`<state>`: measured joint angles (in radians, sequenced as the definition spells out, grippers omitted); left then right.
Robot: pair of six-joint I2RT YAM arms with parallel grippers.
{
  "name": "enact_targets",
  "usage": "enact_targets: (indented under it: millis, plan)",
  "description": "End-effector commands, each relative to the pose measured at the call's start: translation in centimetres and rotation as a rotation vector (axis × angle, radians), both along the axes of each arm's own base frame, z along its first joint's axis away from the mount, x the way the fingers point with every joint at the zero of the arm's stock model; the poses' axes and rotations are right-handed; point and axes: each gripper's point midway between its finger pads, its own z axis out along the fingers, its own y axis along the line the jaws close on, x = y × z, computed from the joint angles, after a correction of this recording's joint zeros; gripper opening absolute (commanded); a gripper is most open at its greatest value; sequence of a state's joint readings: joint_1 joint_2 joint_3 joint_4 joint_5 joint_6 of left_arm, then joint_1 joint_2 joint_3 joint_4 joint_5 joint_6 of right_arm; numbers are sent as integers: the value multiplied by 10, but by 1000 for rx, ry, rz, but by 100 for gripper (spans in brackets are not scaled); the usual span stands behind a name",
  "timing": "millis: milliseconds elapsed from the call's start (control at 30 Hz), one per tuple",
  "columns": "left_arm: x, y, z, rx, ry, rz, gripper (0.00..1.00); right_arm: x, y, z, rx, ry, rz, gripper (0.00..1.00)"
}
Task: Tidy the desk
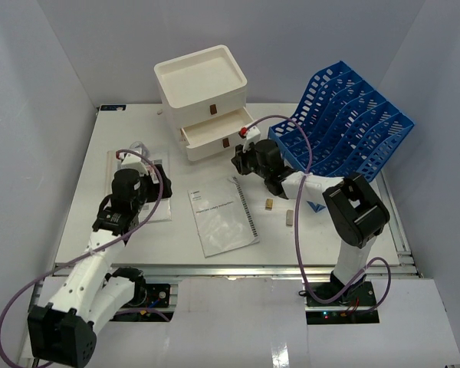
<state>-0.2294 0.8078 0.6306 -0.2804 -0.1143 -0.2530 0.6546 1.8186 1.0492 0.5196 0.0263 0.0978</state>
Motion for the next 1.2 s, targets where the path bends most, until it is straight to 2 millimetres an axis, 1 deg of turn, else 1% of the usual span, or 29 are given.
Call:
enact_targets:
  millis: [0,33,100,133,167,200,267,333,367,400,433,500,600,633,667,733,767,833,900,967,1067,1167]
  plan:
    - [23,-3,2,-174,39,93,98,-22,14,34,16,-48,186,46]
    - [29,-2,1,-203,52,118,98,-32,18,38,-3,-56,268,58]
    - [44,8,-7,-268,99,205,98,-69,31,47,-32,-66,547,79]
    - [53,15,-6,-296,108,243,98,-85,30,49,-48,-59,639,84]
    - [62,24,-2,-322,111,278,98,-99,27,51,-63,-45,711,87]
    - [69,31,-5,-345,137,309,98,-114,25,53,-55,-34,776,89]
    - [87,49,-19,-394,229,386,98,-136,16,55,-58,-46,836,92]
    - [115,67,-31,-401,313,470,98,-149,5,67,-71,-122,868,94]
    - [122,73,-41,-383,373,510,98,-154,-1,71,-76,-145,872,95]
    - [123,79,-51,-357,443,548,98,-158,-7,73,-80,-155,872,97]
    - [129,83,-57,-333,477,567,98,-160,-12,78,-78,-173,875,97]
    - [147,91,-63,-289,503,571,98,-166,-27,84,-68,-173,881,97]
    - [168,101,-66,-245,503,576,98,-160,-54,100,-22,-215,845,98]
    - [173,104,-70,-229,516,578,98,-158,-62,105,-4,-229,836,98]
    - [177,105,-81,-214,550,581,98,-156,-67,109,16,-240,835,98]
    - [189,109,-87,-199,571,585,98,-153,-76,111,40,-228,824,98]
    - [195,110,-83,-196,564,585,98,-152,-78,110,46,-217,822,98]
    - [203,114,-97,-175,595,599,98,-155,-79,110,66,-203,842,98]
    - [212,118,-94,-166,590,614,98,-158,-78,110,78,-196,860,98]
    - [220,120,-100,-157,594,621,98,-159,-78,109,84,-189,866,98]
    - [225,122,-112,-146,617,623,97,-160,-79,113,75,-214,868,98]
    - [220,119,-123,-150,646,619,79,-159,-80,114,65,-225,861,98]
